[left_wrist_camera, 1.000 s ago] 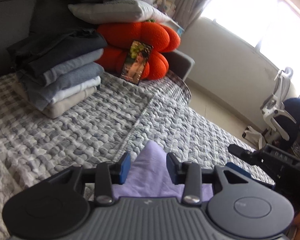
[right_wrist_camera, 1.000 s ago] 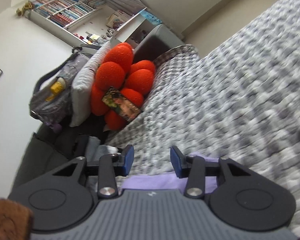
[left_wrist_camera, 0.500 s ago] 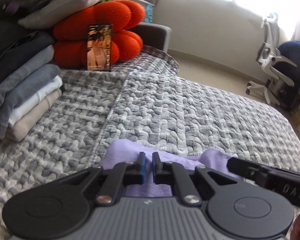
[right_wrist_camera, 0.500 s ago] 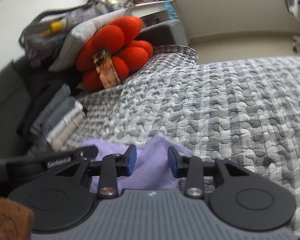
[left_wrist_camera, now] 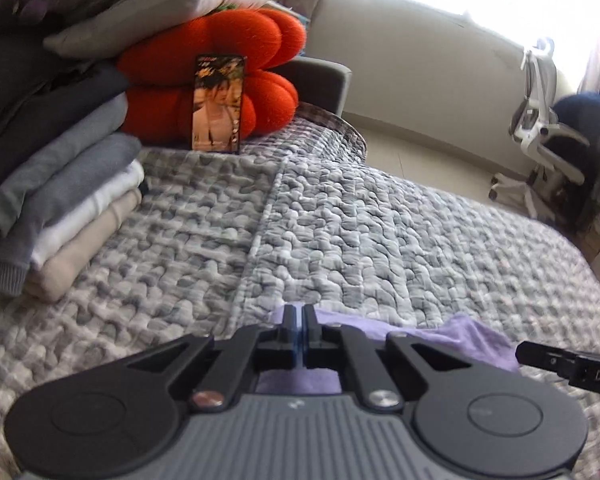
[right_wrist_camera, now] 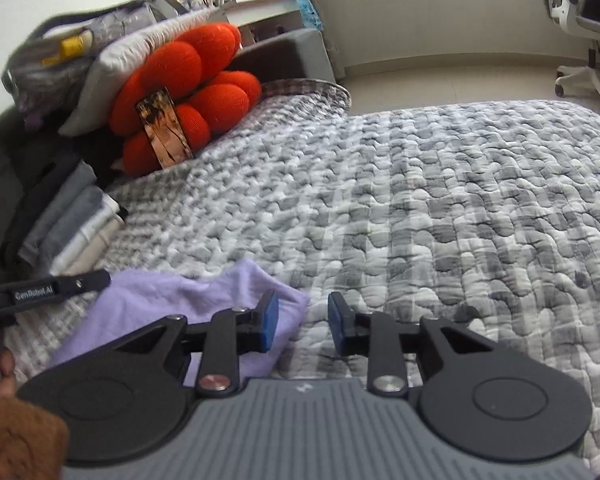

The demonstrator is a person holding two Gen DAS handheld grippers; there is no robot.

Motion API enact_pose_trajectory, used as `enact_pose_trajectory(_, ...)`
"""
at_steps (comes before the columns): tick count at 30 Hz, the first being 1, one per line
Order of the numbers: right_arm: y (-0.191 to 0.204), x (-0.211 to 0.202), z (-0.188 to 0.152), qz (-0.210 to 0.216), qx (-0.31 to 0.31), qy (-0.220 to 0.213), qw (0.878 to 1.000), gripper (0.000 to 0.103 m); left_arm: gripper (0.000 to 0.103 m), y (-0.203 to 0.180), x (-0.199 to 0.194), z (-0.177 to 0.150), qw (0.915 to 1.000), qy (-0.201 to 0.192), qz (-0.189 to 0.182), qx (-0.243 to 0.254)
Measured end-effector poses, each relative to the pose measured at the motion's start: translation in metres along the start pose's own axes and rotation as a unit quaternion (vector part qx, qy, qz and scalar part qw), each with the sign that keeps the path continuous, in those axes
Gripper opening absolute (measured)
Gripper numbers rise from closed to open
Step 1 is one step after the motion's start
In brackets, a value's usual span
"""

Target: Fold clothes

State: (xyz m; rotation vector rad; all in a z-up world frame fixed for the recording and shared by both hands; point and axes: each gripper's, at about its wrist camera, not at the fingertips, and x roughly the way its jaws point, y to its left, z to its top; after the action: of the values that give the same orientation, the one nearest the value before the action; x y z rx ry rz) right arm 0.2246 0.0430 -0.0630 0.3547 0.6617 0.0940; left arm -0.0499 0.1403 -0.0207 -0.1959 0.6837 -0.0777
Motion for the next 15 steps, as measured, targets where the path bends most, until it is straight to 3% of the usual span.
enact_pose_trajectory(3, 0.012, -0.015, 0.001, 0.028, -0.007, -0.01, 1.0, 0.03, 0.003, 0.01, -0.01, 0.002, 0.9994, 0.017, -0.027, -0.012)
enact_pose_trajectory(8, 0.05, -0.028, -0.01, 0.086, -0.071, 0.003, 0.994, 0.03, 0.003, 0.02, -0.022, -0.002, 0.9929, 0.061, -0.102, -0.008)
enact_pose_trajectory(12, 0.082, -0.03, -0.029, 0.132, -0.156, 0.035, 0.978, 0.03, 0.003, 0.024, -0.014, -0.014, 0.9824, 0.123, -0.14, 0.013)
enact_pose_trajectory(15, 0.093, -0.026, -0.042, 0.142, -0.194, 0.061, 0.969, 0.03, 0.003, 0.023, -0.011, -0.024, 0.9773, 0.147, -0.146, 0.042)
